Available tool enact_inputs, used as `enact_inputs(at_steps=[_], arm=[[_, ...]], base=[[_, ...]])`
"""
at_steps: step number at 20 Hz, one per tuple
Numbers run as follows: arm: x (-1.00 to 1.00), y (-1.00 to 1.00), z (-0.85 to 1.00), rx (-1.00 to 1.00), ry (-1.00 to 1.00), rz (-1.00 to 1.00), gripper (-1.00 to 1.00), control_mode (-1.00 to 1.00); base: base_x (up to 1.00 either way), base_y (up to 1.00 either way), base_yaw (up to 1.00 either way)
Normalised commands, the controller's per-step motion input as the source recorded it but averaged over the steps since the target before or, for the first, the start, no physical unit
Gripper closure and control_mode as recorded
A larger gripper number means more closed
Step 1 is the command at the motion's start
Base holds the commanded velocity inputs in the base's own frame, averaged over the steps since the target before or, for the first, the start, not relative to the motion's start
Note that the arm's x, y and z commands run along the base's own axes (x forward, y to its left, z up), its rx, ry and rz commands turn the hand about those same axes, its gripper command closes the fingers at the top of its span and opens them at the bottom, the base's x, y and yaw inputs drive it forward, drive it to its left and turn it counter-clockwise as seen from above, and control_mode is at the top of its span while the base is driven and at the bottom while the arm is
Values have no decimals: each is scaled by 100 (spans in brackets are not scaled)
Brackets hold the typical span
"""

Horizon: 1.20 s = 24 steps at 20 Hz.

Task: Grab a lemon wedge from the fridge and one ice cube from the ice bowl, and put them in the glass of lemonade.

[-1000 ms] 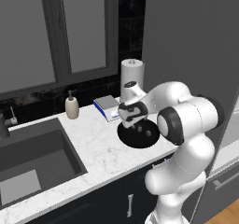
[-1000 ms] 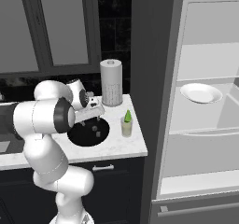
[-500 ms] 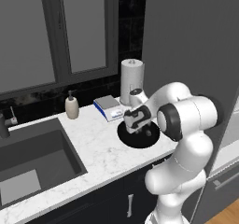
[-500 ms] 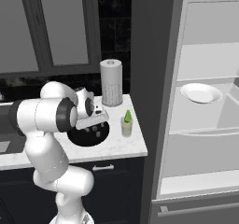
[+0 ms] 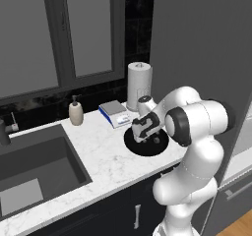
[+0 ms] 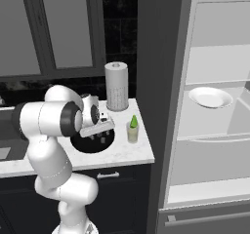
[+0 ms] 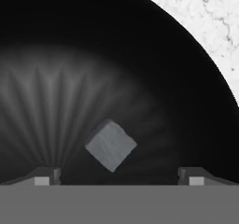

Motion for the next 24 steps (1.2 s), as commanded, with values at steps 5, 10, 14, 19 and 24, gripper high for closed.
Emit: enact_inputs(at_steps=[5,10,14,19,24], arm=[[-24,0,-7,1,0,0,-100,-100],[-36,0,0,1,0,-4,-100,-100],[-2,0,-47,0,0,-6,-100,-100],[8,0,-38,0,0,-3,-100,-100],[-4,0,-15,1,0,0,-100,-100]], base=[[0,0,0],[0,0,0],[0,0,0],[0,0,0],[0,0,0]])
